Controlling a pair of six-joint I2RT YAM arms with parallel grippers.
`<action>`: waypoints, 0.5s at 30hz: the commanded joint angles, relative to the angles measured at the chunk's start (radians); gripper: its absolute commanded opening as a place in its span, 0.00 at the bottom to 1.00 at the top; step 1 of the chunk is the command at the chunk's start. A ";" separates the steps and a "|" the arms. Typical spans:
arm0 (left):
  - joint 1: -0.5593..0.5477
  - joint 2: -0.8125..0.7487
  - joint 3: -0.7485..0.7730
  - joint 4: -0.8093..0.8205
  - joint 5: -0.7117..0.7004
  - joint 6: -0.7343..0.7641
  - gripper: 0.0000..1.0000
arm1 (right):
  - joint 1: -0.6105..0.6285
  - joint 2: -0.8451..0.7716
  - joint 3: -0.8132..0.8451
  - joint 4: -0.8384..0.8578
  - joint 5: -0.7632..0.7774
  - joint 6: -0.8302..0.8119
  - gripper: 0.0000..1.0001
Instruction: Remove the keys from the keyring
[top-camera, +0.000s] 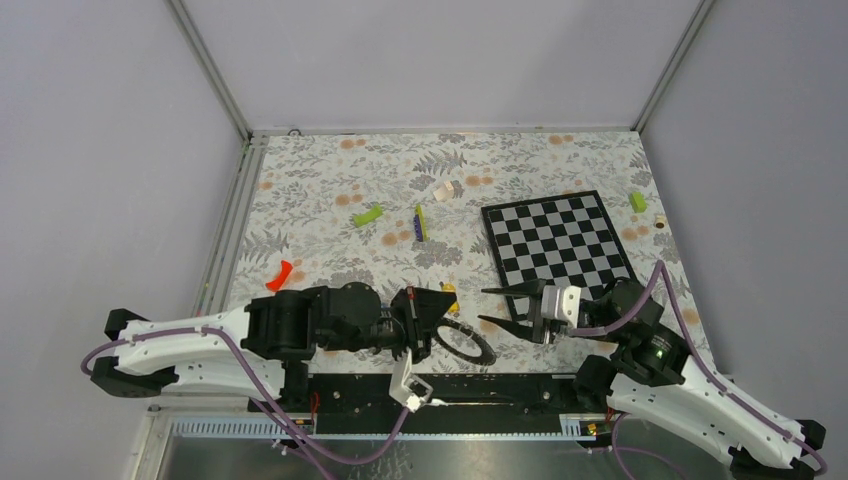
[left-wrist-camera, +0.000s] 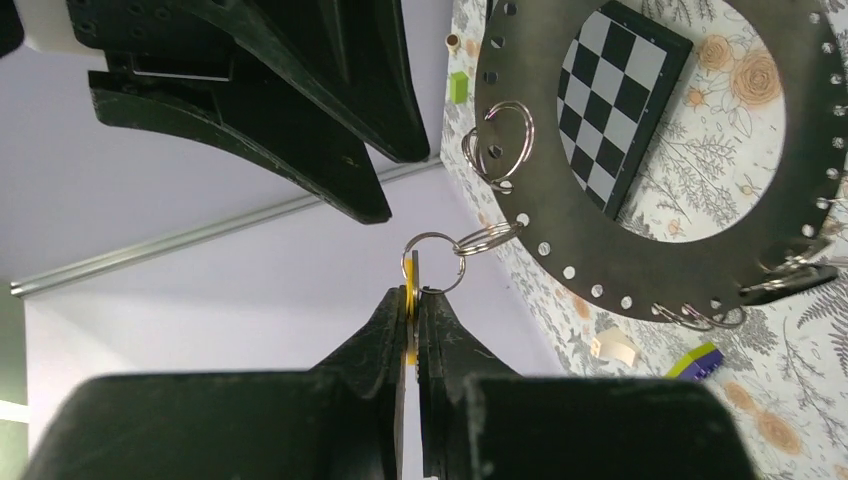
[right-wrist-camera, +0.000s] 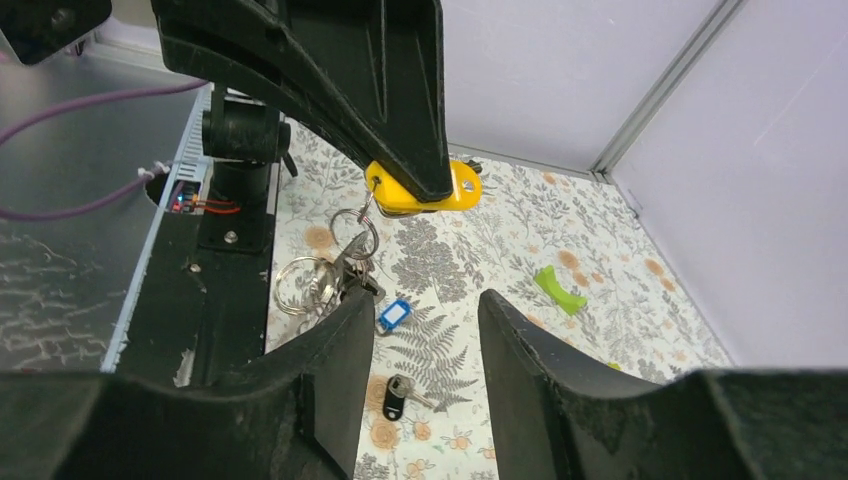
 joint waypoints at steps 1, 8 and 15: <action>-0.027 0.010 0.070 0.088 -0.007 0.048 0.00 | -0.002 0.023 0.075 -0.043 -0.039 -0.168 0.49; -0.049 0.014 0.084 0.088 -0.010 0.030 0.00 | -0.002 0.050 0.130 -0.048 -0.048 -0.249 0.48; -0.057 -0.007 0.080 0.143 0.044 -0.024 0.00 | -0.002 0.053 0.101 0.078 -0.106 -0.247 0.44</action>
